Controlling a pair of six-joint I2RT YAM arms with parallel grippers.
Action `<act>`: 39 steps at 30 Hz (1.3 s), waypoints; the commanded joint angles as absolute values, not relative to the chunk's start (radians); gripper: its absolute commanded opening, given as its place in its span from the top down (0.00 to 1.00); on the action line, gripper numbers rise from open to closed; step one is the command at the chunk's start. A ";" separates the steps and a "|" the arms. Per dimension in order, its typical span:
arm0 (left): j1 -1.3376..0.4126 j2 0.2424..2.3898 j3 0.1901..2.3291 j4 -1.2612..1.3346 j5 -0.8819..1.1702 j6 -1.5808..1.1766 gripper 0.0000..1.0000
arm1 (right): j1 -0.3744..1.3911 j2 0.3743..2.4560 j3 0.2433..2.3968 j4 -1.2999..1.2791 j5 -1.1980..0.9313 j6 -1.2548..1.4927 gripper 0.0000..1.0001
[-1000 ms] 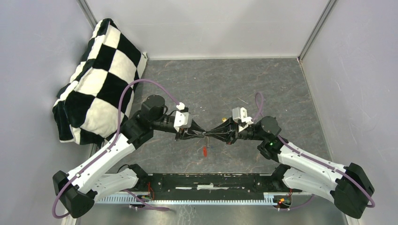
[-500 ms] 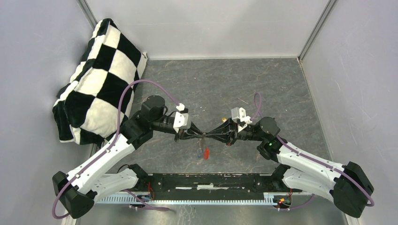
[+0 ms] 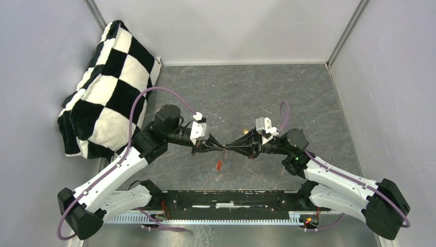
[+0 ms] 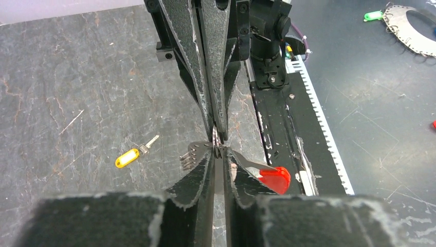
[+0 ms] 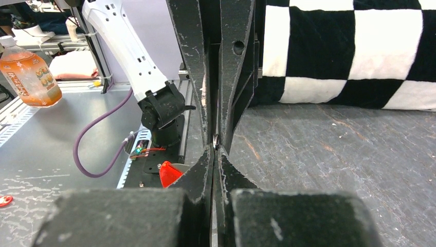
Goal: Put the keys on the keyring
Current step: Adjust the keyring.
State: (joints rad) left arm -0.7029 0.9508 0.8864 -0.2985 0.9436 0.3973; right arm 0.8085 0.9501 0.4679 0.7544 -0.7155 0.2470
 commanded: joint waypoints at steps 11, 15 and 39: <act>-0.707 0.947 0.906 -0.435 0.927 0.589 0.98 | 0.805 0.926 0.631 0.350 -0.706 0.011 0.42; -0.707 0.963 0.927 -0.503 0.899 0.690 0.98 | 0.805 0.955 0.754 0.110 -0.711 -0.133 0.38; -0.708 0.985 0.943 -0.523 0.854 0.752 0.98 | 0.851 1.123 0.931 -0.100 -0.774 -0.243 0.60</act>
State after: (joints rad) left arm -0.7029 0.9867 0.8989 -0.5442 0.8406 0.7132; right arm 0.8444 1.1133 0.8814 -0.1299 -0.7773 -0.2321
